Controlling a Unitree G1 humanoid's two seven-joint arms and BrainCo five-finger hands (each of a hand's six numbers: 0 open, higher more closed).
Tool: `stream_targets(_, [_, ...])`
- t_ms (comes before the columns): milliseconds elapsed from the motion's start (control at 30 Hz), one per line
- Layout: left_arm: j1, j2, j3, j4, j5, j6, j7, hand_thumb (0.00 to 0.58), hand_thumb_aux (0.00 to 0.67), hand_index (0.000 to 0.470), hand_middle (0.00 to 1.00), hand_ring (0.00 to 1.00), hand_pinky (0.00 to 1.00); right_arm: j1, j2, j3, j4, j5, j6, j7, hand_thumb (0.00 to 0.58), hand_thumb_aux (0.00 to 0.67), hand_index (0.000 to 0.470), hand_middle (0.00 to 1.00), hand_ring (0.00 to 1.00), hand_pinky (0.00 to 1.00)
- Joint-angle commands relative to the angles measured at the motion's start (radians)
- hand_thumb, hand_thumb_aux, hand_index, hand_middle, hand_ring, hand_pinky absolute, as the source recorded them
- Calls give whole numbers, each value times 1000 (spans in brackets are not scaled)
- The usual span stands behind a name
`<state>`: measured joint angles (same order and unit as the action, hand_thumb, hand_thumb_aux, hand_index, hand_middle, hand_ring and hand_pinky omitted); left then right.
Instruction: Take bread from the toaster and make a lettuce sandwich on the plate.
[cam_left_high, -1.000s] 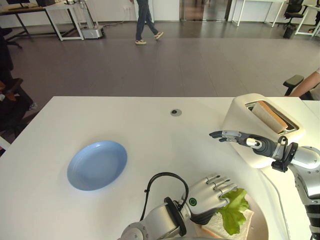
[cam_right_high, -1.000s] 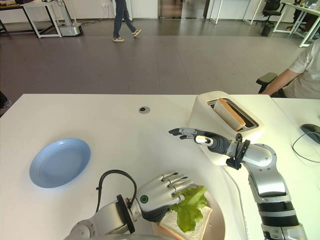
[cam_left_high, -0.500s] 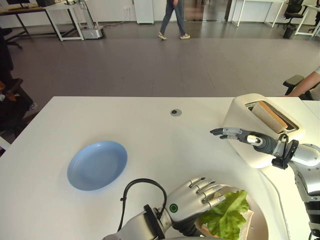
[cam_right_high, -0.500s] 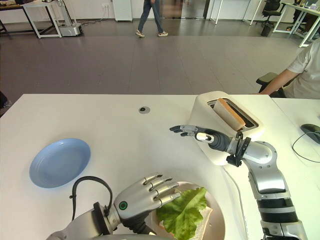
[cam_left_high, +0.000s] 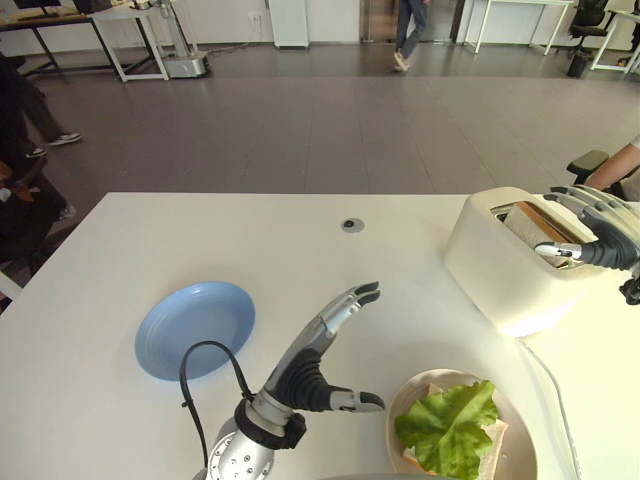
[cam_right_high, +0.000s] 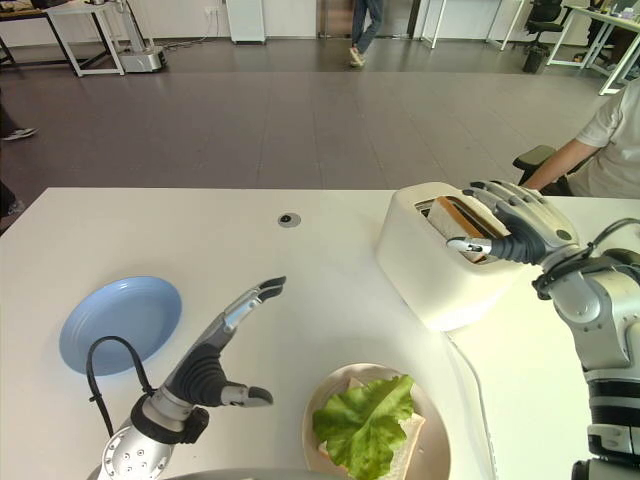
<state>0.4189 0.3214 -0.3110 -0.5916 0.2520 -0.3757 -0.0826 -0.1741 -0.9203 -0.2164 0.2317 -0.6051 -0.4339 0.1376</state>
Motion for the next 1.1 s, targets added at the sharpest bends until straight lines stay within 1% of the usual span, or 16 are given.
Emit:
stream_targets(33, [27, -7, 72, -1, -118, -36, -3, 0, 0, 0, 0, 0, 0, 35, -12, 20, 11, 6, 30, 5, 0, 0, 0, 0, 0, 0])
stream_targets(67, [37, -8, 87, 0, -130, -46, -4, 0, 0, 0, 0, 0, 0, 38, -10, 29, 12, 14, 34, 13, 216, 139, 98, 0, 0, 0])
stream_targets(100, [44, -10, 96, 2, -134, -53, -6, 0, 0, 0, 0, 0, 0, 40, -9, 37, 12, 21, 36, 20, 410, 307, 216, 0, 0, 0])
stream_targets(133, [45, -11, 99, 5, -132, -57, -10, 0, 0, 0, 0, 0, 0, 43, -6, 41, 10, 34, 38, 26, 472, 381, 267, 0, 0, 0])
stream_targets(167, [44, -13, 100, 9, -127, -59, -14, 0, 0, 0, 0, 0, 0, 44, -2, 45, 8, 47, 38, 32, 557, 536, 376, 0, 0, 0])
stream_targets(200, [43, -16, 100, 13, -122, -61, -17, 0, 0, 0, 0, 0, 0, 43, 2, 49, 6, 65, 37, 37, 576, 617, 433, 0, 0, 0])
stream_targets(233, [41, -18, 99, 17, -119, -62, -20, 0, 0, 0, 0, 0, 0, 41, 9, 50, 1, 90, 40, 47, 580, 670, 470, 0, 0, 0])
stream_targets(400, [47, -31, 105, 30, -102, -71, -24, 0, 0, 0, 0, 0, 0, 21, 53, 40, -24, 241, 84, 112, 580, 670, 470, 0, 0, 0])
stream_targets(500, [53, -37, 108, 36, -91, -77, -23, 0, 0, 0, 0, 0, 0, -2, 80, 23, -20, 350, 139, 164, 580, 670, 470, 0, 0, 0])
stream_targets(633, [59, -44, 114, 40, -67, -82, -21, 0, 0, 0, 0, 0, 0, -60, 102, -9, 35, 484, 222, 230, 580, 670, 470, 0, 0, 0])
stream_targets(733, [60, -45, 119, 37, -49, -82, -22, 0, 0, 0, 0, 0, 0, -112, 103, -85, 12, 662, 316, 317, 580, 670, 470, 0, 0, 0])
stream_targets(833, [60, -44, 125, 30, -27, -85, -24, 0, 0, 0, 0, 0, 0, -143, 63, -186, -43, 863, 454, 440, 580, 670, 470, 0, 0, 0])
stream_targets(900, [60, -38, 130, 19, -8, -91, -29, 0, 0, 0, 0, 0, 0, -125, 30, -230, -124, 1008, 569, 563, 580, 670, 470, 0, 0, 0])
stream_targets(1000, [57, -22, 139, -2, 13, -107, -42, 0, 0, 0, 0, 0, 0, -52, -4, -262, -260, 1196, 713, 747, 580, 670, 470, 0, 0, 0])
stream_targets(1033, [57, -16, 142, -13, 19, -113, -48, 0, 0, 0, 0, 0, 0, -36, -14, -268, -284, 1251, 752, 812, 580, 670, 470, 0, 0, 0])
stream_targets(1100, [54, -4, 149, -38, 27, -125, -60, 0, 0, 0, 0, 0, 0, -14, -31, -275, -306, 1311, 791, 905, 580, 670, 470, 0, 0, 0])
